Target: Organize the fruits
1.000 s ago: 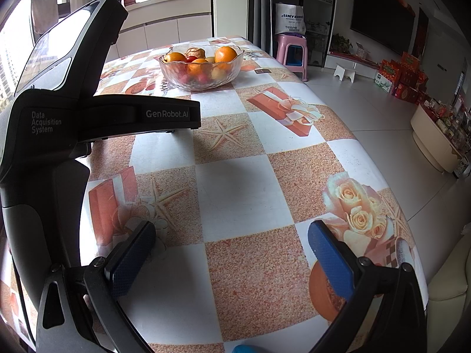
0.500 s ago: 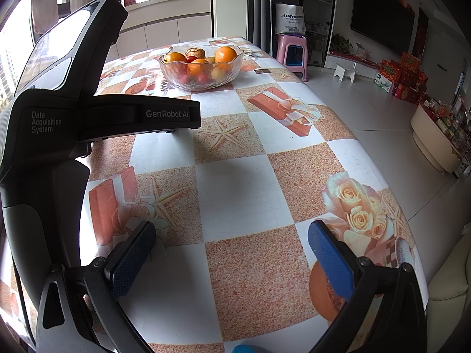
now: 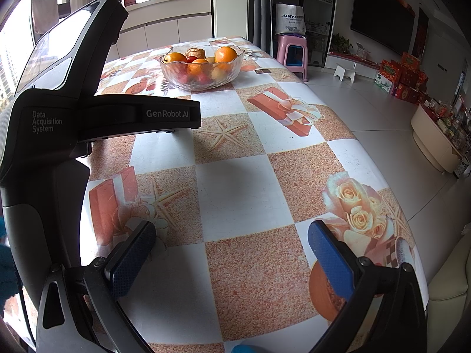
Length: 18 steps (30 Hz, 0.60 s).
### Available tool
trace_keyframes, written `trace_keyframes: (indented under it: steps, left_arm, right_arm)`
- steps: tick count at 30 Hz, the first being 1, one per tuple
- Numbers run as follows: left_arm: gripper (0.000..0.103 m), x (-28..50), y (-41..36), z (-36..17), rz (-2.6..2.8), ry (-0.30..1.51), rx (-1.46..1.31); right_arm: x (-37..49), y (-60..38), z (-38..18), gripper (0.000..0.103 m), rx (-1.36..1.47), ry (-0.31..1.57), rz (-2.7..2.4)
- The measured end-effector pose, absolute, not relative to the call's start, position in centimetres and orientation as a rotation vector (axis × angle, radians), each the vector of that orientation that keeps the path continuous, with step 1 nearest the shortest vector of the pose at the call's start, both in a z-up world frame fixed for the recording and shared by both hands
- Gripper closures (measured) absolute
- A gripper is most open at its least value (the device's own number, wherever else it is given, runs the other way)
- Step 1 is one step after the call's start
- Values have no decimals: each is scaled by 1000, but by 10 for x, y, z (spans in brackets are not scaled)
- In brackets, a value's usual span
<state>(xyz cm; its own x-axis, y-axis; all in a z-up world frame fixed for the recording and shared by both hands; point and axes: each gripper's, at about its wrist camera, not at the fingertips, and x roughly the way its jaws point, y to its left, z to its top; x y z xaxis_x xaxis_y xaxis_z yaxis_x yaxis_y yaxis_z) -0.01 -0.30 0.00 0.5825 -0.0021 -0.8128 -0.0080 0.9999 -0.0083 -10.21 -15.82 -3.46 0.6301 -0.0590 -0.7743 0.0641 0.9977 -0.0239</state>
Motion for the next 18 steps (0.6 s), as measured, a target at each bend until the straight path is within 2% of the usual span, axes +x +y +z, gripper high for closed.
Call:
trace_keyframes:
  steps: [18]
  left_arm:
    - [0,-3,-2,3,-32,950,7]
  right_arm:
    - [-102,-158,-35,0,6,886,-69]
